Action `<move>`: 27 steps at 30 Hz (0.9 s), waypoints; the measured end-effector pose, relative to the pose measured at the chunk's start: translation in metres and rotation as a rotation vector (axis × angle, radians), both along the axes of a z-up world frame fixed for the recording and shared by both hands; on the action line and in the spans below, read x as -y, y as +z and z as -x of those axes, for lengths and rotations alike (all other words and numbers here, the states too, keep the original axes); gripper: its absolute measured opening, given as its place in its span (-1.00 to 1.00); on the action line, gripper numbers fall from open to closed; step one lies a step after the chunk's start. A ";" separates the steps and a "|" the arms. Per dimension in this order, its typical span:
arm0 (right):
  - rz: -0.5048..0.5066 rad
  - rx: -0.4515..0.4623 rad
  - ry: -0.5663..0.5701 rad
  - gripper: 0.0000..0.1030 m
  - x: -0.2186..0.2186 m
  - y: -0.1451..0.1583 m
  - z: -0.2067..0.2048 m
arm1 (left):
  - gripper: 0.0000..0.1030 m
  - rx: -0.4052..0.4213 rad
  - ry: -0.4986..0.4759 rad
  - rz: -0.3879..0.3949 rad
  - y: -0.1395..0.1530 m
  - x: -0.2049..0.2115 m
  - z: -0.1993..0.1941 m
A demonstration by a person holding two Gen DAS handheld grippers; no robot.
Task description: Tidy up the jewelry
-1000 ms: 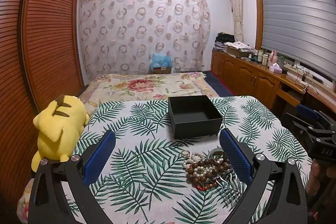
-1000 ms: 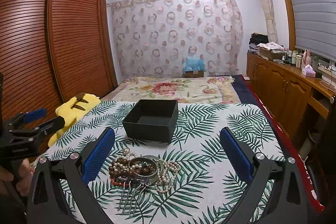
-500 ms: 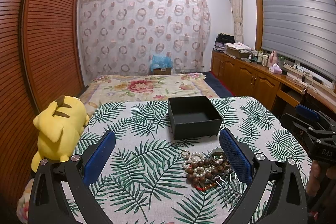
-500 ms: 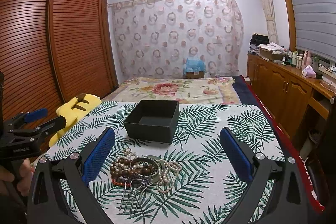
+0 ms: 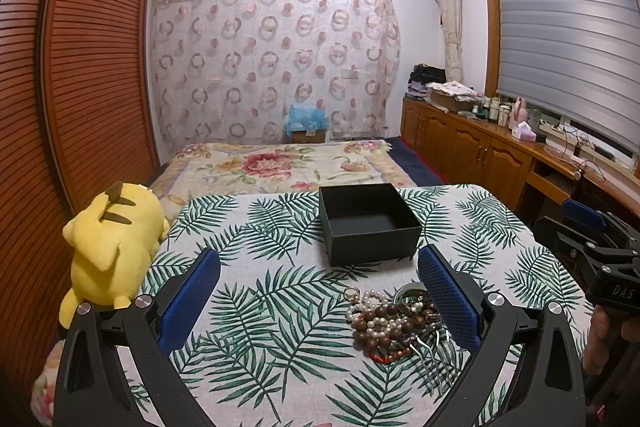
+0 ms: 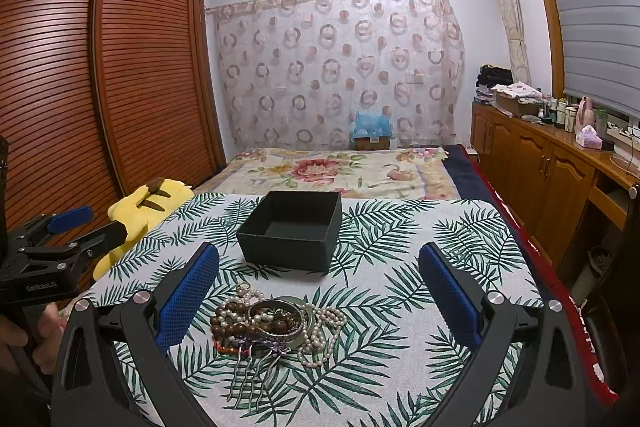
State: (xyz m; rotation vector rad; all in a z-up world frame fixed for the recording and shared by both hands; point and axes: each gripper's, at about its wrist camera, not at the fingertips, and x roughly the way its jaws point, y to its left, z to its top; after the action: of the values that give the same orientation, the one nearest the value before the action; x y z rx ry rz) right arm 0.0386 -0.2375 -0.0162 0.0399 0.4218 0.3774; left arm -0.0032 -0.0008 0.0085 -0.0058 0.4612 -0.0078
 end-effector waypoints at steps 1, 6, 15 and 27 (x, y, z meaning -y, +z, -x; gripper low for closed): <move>0.000 0.000 0.000 0.95 0.000 0.000 0.000 | 0.86 0.000 0.001 0.000 0.000 0.000 0.000; -0.001 0.001 -0.001 0.95 -0.001 0.001 0.000 | 0.86 0.002 0.000 0.001 0.000 0.000 0.000; -0.001 0.003 -0.001 0.95 0.000 0.001 0.001 | 0.86 0.003 0.000 0.001 0.001 0.001 0.001; -0.001 0.004 0.001 0.95 0.000 0.000 0.001 | 0.86 0.004 -0.001 0.001 0.001 0.001 0.001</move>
State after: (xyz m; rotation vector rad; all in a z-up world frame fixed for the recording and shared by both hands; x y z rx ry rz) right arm 0.0381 -0.2379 -0.0165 0.0401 0.4176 0.3791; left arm -0.0041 -0.0014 0.0097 -0.0068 0.4572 -0.0089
